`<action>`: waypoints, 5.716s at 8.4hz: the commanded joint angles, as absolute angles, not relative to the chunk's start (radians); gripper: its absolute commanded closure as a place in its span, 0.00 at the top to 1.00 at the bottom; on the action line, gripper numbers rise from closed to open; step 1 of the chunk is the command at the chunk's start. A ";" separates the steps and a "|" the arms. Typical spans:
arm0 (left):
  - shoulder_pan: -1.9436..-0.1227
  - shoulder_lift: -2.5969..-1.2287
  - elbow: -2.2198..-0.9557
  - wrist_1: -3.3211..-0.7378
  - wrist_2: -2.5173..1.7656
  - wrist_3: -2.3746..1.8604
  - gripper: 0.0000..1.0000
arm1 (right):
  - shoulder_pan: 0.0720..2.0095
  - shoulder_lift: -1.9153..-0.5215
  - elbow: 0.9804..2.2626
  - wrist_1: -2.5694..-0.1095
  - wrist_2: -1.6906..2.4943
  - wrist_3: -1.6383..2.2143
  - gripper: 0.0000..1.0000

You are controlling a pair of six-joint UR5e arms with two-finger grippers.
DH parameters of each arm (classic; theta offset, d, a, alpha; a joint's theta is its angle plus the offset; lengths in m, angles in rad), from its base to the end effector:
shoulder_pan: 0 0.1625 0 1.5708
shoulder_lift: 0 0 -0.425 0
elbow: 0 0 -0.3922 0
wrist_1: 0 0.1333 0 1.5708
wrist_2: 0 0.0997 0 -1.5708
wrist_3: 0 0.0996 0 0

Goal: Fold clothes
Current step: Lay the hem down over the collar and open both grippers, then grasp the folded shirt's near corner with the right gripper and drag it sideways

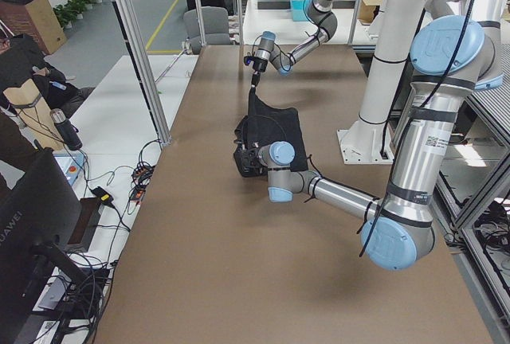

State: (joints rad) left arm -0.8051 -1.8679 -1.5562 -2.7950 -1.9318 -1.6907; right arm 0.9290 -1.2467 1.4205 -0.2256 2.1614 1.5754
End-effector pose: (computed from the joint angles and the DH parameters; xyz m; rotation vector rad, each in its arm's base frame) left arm 0.3454 -0.5009 0.3660 0.2291 1.5117 -0.4689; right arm -0.3025 -0.5347 0.4023 0.2327 -1.5173 0.2958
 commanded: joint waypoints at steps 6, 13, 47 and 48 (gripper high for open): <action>-0.825 -1.851 -1.583 -2.795 -1.905 -1.634 0.94 | 0.925 -1.241 1.414 -0.293 2.163 1.568 0.94; -0.847 -1.864 -1.594 -2.774 -1.879 -1.632 0.94 | 0.755 -1.435 1.578 -0.410 2.223 1.628 0.94; -0.382 -1.600 -1.839 -2.566 -1.496 -1.703 0.94 | 0.637 -1.644 1.936 -0.465 2.094 1.609 0.94; -0.382 -1.579 -1.847 -2.566 -1.497 -1.703 0.94 | 0.637 -1.643 1.936 -0.465 2.094 1.609 0.94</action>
